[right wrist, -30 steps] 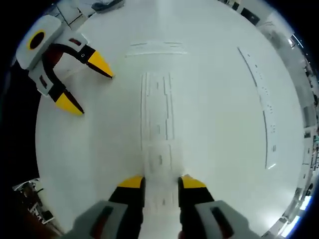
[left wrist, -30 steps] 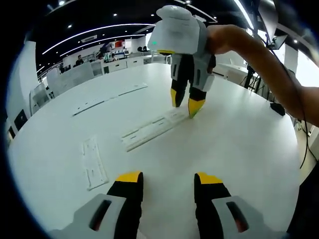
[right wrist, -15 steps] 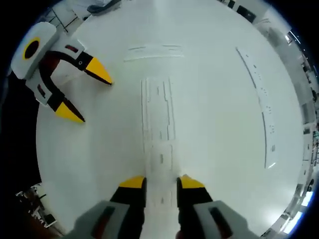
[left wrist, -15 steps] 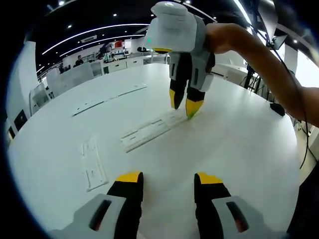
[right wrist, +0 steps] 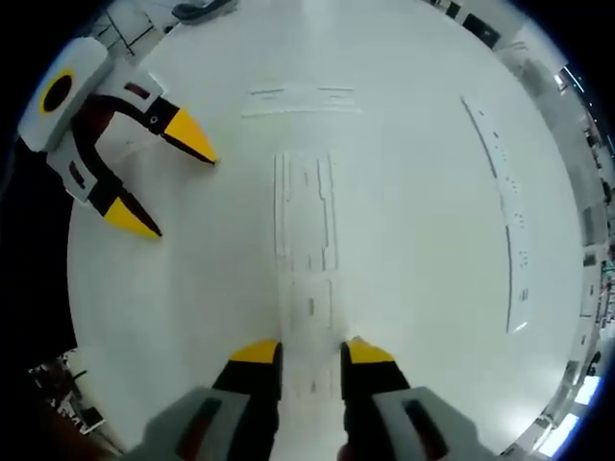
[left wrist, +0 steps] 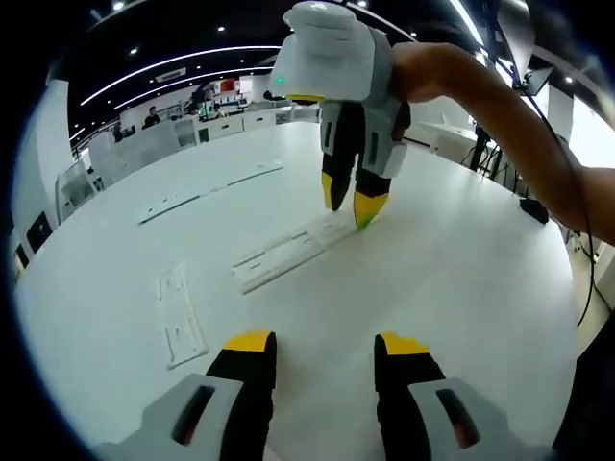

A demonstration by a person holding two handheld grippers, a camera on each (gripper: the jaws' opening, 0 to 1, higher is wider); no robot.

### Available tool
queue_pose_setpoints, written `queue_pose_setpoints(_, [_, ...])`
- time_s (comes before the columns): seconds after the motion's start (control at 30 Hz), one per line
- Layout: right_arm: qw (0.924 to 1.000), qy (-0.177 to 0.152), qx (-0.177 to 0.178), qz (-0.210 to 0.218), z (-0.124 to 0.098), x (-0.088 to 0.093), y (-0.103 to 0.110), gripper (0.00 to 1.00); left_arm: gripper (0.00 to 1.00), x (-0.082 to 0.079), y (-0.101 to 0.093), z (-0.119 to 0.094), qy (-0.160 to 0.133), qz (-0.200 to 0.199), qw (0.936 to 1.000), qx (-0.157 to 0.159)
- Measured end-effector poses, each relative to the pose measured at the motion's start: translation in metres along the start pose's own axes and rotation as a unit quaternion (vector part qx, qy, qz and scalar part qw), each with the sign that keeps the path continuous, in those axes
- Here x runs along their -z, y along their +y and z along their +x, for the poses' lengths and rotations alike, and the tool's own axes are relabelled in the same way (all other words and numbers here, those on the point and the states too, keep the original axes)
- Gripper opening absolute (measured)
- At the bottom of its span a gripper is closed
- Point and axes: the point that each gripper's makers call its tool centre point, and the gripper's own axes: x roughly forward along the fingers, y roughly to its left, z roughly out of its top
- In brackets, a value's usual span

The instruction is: Locate the socket holder cover, grip the socket holder cover, clip it into the socket holder slot.

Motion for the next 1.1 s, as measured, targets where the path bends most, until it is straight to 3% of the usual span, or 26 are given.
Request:
queue_pose_setpoints(0.37, [1.0,-0.004,0.001,-0.004,0.001,-0.002,0.001,0.25,0.41,-0.003,0.0,0.0,-0.004,0.0,1.0,-0.002])
queue_pose_setpoints(0.6, [0.9998,-0.021,-0.001,-0.004,0.0,-0.014,0.002,0.25,0.41,-0.002,0.001,-0.001,-0.004,-0.003,1.0,-0.002])
queue_pose_setpoints(0.63, [0.9994,-0.035,-0.002,0.001,0.001,-0.019,0.003,0.25,0.41,-0.002,0.001,-0.001,-0.004,-0.004,1.0,-0.003])
queue_pose_setpoints(1.1, [0.9997,-0.025,-0.002,-0.003,0.002,-0.027,0.0,0.25,0.41,-0.001,0.012,-0.008,-0.009,-0.011,0.9998,-0.013])
